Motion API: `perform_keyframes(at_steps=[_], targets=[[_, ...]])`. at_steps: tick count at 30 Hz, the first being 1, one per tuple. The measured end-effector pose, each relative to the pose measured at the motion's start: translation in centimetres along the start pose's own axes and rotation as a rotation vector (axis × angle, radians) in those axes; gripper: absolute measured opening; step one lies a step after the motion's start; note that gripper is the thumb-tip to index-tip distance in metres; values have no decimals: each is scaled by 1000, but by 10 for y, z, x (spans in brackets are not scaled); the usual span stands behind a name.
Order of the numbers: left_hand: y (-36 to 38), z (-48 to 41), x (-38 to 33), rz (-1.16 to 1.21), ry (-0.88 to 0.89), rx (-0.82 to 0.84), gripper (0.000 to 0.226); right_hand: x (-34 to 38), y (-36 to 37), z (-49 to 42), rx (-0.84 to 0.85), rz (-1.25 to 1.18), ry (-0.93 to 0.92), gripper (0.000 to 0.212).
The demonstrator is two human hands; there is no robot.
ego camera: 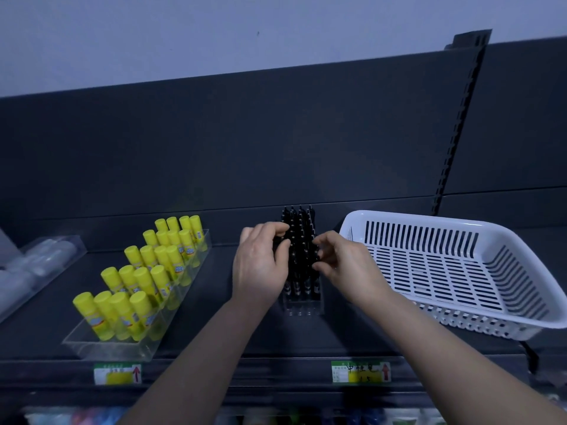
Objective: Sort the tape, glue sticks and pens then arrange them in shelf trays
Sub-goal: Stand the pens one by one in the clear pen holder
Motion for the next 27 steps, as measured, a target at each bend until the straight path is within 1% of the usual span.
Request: perform_keyframes(at_steps=[7,12,15,19,24,26,27], targets=[[-8,4,10,2,-18,4,18,-1,0,3,-13,38,33,36],[-12,3,12,-2,-32,-4,21,-1,-7,6,-44,86,38,29],[-11,2,8,-2,-31,19,21,-2,-10,9,-55,144,52,24],[1,-3,-17,11,61,63,21,-12,-24,22,-64,313,80,15],[40,-11,-65,-32,246,172,21,-45,-57,50,-71,562,149,17],[61,-10,-83,-80,320,217,26,-63,-68,62,-72,593,183,19],[73,-10,-89,-99,329,269,29,-72,-70,68,-65,593,196,20]])
Point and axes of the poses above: each hand's wrist, its own z-axis away from the middle knuckle, its own y-axis out of the palm, x = y × z, the point moved 3 cm from there along -z, towards the middle knuckle, and after that the axes turned 3 degrees about z, right-handed, at the moved point
